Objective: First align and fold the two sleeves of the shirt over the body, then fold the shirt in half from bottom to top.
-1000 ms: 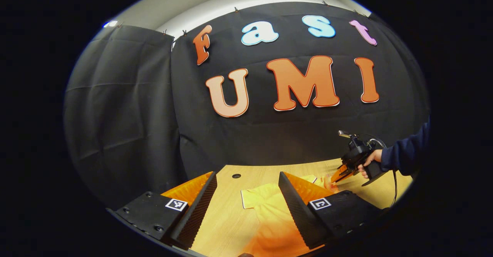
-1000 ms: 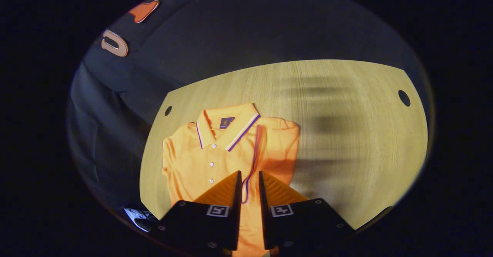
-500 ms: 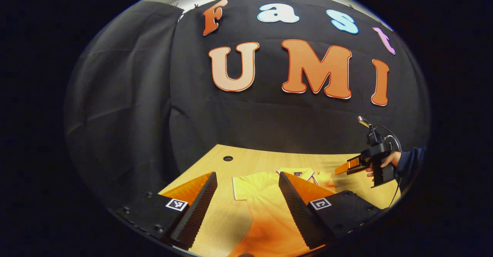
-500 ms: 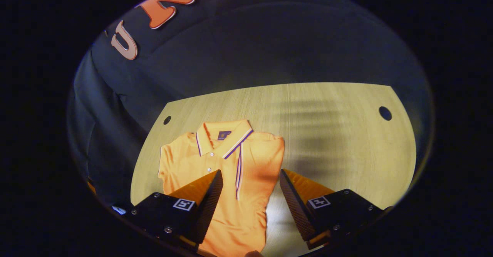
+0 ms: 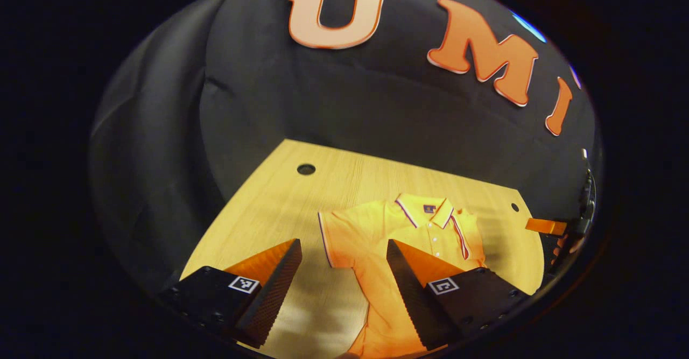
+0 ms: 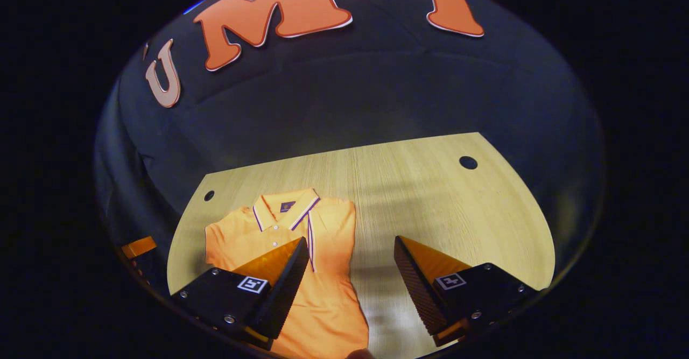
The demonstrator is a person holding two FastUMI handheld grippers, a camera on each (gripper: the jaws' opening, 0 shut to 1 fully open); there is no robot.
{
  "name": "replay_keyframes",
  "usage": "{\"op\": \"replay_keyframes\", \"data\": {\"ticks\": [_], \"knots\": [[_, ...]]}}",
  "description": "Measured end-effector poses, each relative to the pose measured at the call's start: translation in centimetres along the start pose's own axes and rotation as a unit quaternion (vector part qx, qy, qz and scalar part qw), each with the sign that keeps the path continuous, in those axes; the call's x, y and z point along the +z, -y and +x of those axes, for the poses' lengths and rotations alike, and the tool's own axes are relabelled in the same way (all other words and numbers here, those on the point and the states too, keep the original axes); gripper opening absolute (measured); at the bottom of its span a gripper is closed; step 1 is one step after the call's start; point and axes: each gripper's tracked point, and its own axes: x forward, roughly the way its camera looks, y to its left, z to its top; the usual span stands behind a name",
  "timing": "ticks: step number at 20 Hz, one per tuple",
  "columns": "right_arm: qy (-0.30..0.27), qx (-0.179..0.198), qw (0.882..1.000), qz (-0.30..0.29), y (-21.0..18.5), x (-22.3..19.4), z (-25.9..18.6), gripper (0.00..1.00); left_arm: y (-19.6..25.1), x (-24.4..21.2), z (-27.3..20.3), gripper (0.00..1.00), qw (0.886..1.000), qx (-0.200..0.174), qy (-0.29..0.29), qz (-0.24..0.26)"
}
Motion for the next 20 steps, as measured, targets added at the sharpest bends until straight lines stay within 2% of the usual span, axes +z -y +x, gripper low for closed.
{"op": "replay_keyframes", "data": {"ticks": [7, 16, 20], "knots": [[0.061, -0.087, 0.994, -0.010, 0.5, -1.9, -7.5, 0.98, -0.3, -2.1, 9.3, 0.98, 0.992, -0.029, -0.120, 0.039], [0.097, -0.116, 0.988, -0.015, -0.9, -4.6, -14.4, 0.99, -1.2, -4.2, 17.7, 0.98, 0.969, -0.003, -0.244, 0.047], [0.100, -0.135, 0.986, -0.003, 0.0, -6.3, -16.5, 0.99, -1.7, -5.6, 19.3, 0.94, 0.958, 0.031, -0.278, 0.068]]}}
